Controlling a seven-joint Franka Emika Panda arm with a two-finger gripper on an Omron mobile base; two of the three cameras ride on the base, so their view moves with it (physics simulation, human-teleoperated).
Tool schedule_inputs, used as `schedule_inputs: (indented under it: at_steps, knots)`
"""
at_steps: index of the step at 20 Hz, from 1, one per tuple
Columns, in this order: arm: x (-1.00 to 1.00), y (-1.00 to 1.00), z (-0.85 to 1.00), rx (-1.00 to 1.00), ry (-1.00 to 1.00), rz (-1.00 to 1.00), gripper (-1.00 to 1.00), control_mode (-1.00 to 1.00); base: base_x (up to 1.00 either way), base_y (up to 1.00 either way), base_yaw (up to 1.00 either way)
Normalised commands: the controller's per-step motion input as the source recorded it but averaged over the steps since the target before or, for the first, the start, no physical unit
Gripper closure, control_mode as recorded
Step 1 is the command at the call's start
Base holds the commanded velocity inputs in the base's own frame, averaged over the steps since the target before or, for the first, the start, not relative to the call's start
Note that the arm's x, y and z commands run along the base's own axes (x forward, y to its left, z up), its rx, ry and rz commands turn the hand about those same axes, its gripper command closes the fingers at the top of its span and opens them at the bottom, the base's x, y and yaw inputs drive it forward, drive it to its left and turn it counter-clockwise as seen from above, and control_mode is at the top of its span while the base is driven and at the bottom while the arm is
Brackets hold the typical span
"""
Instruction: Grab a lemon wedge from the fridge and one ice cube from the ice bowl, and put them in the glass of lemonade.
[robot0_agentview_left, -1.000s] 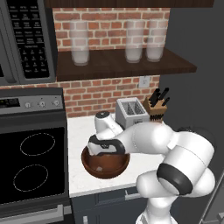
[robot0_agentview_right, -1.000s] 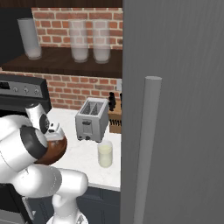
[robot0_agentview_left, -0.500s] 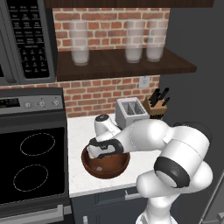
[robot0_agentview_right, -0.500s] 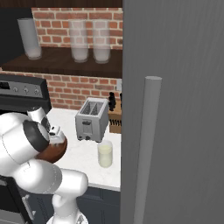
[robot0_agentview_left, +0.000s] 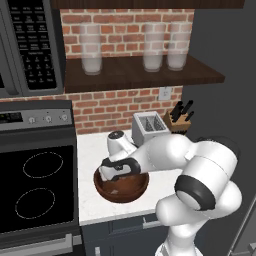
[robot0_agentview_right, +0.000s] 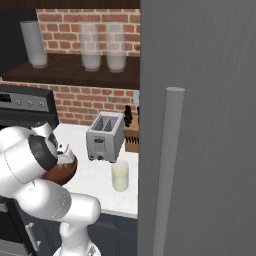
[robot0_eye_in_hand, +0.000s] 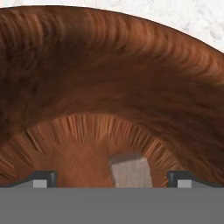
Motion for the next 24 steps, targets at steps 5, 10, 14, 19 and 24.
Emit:
schedule_inputs:
  at_steps: [5,10,14,19,24]
  knots:
    - [0.06,0.0,0.0,0.0,0.0,0.0,-1.0,-1.0,0.0,0.0,0.0]
    - [0.0,0.0,0.0,0.0,0.0,0.0,-1.0,-1.0,0.0,0.0,0.0]
    - [0.0,0.0,0.0,0.0,-0.02,0.0,-1.0,-1.0,0.0,0.0,0.0]
    - [0.0,0.0,-0.01,0.0,-0.05,0.0,-1.0,-1.0,0.0,0.0,0.0]
    - [0.0,0.0,-0.28,0.0,-0.01,0.0,-1.0,-1.0,0.0,0.0,0.0]
